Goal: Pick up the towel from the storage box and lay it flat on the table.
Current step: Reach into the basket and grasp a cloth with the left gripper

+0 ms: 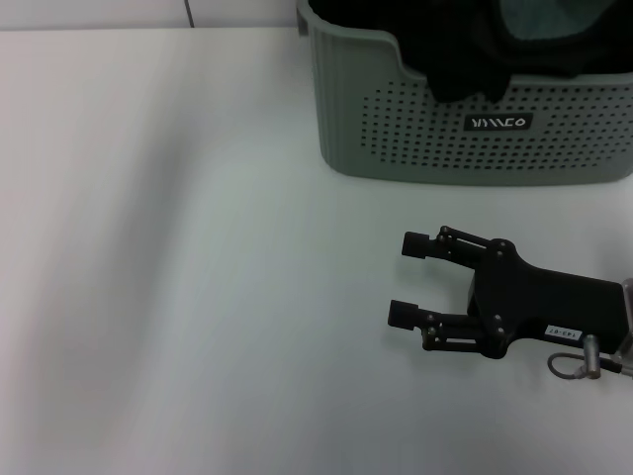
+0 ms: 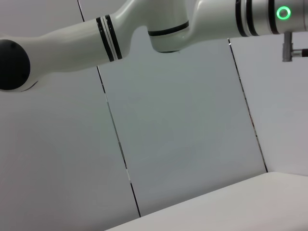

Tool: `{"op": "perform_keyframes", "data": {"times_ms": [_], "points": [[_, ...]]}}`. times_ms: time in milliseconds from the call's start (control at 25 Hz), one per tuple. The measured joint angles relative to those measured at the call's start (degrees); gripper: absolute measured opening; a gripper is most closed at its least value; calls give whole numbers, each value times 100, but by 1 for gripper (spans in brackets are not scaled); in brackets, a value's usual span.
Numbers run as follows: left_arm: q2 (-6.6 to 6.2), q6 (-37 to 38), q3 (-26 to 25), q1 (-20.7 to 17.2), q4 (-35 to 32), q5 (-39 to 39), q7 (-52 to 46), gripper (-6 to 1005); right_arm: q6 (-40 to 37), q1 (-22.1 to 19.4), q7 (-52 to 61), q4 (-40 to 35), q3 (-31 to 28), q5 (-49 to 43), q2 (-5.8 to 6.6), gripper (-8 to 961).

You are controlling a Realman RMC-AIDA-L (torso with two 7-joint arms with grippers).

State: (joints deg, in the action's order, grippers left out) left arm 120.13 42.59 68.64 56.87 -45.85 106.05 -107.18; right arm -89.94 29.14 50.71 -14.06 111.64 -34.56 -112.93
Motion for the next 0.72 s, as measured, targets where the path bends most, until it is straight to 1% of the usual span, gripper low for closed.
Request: {"op": "perform_keyframes", "data": {"times_ms": [360,600,720], "points": [[7,-453,57,240,543,-59,38,846,70,-16,0,0,-2,-7,-16,848],[16,-619,167,256,659,-104,44,824,101,-72,1,0,-2,-2,-26,847],[17,-587,178,227,660,-300,57,813,105,-86,0,9,-1,10,-29,846]]}}
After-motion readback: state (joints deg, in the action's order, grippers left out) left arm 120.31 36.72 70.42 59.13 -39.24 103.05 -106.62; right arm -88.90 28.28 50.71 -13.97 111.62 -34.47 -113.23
